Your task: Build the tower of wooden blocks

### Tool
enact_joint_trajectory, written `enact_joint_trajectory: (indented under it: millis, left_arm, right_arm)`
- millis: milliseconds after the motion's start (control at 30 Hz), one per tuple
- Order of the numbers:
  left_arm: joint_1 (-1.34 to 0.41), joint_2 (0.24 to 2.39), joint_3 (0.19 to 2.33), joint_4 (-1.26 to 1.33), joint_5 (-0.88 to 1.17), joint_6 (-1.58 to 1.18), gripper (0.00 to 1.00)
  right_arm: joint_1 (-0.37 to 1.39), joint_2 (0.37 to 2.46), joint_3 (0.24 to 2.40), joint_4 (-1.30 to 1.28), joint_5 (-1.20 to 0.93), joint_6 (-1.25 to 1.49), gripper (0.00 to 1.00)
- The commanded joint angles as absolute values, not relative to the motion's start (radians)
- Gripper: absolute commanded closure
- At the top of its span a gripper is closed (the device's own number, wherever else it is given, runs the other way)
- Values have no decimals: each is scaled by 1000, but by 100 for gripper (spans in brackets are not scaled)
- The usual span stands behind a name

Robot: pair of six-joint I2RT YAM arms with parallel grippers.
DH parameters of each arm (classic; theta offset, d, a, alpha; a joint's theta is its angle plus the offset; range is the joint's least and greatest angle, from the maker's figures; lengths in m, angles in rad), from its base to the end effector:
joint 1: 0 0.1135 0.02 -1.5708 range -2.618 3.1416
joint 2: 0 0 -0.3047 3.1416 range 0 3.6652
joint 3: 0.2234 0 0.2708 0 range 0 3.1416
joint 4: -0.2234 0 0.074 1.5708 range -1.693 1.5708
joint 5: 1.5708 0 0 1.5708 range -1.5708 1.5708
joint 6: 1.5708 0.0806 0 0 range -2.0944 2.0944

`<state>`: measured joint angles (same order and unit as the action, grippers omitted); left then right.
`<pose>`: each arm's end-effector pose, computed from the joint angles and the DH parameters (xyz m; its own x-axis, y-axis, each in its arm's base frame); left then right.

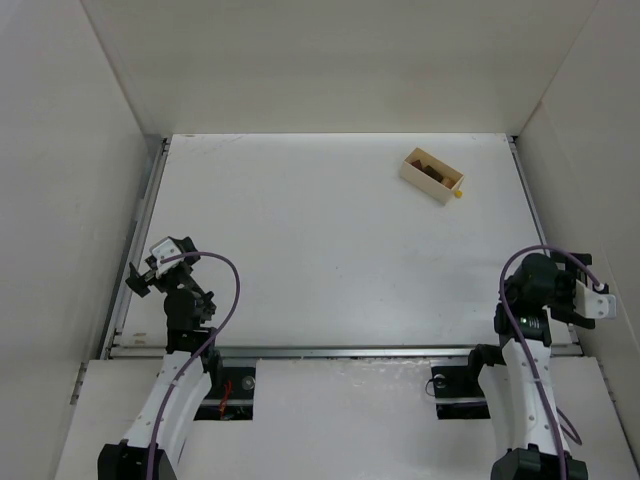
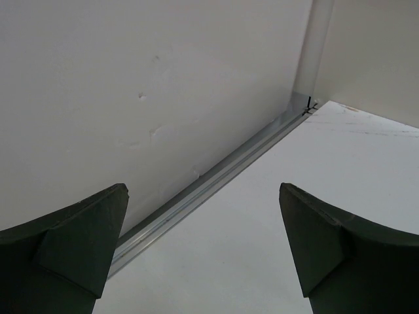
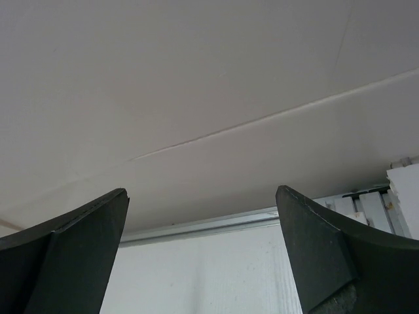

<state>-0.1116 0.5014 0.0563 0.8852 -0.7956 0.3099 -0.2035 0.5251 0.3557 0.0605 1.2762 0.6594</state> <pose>0.1405 0.0422 0.2560 0.2311 0.1889 -0.9544 -0.6665 0.7454 -0.0139 0.1054 -0.1005 0.2703 0.5226 0.0738 -0.8494 0.8479 0.0593 0.5268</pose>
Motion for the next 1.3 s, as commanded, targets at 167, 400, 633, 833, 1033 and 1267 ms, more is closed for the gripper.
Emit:
enact_joint_trajectory:
  millis: [167,400,633,833,1033,1267]
  left_arm:
    - [-118,500,28,934,-796,313,0]
    - [-89,563,70,885,-712,313,0]
    - [-80,604,302,308,14,620,0]
    - [-69,675,466,239,28,566,0]
    - [-60,782,599,252,-9,618,0]
    - [-60,908,675,250,-83,650,0]
  right_arm:
    - [-201,382,419,167,1082,399,0]
    - [-201,570,754,181,247,100,0]
    - [-177,1292,1506,-306,-58,241,0]
    - [-114,1753,1979,-520,-55,122,0]
    - [43,1902,1987,-311,362,-205,0]
    - [52,2029,1977,-264,204,-379,0]
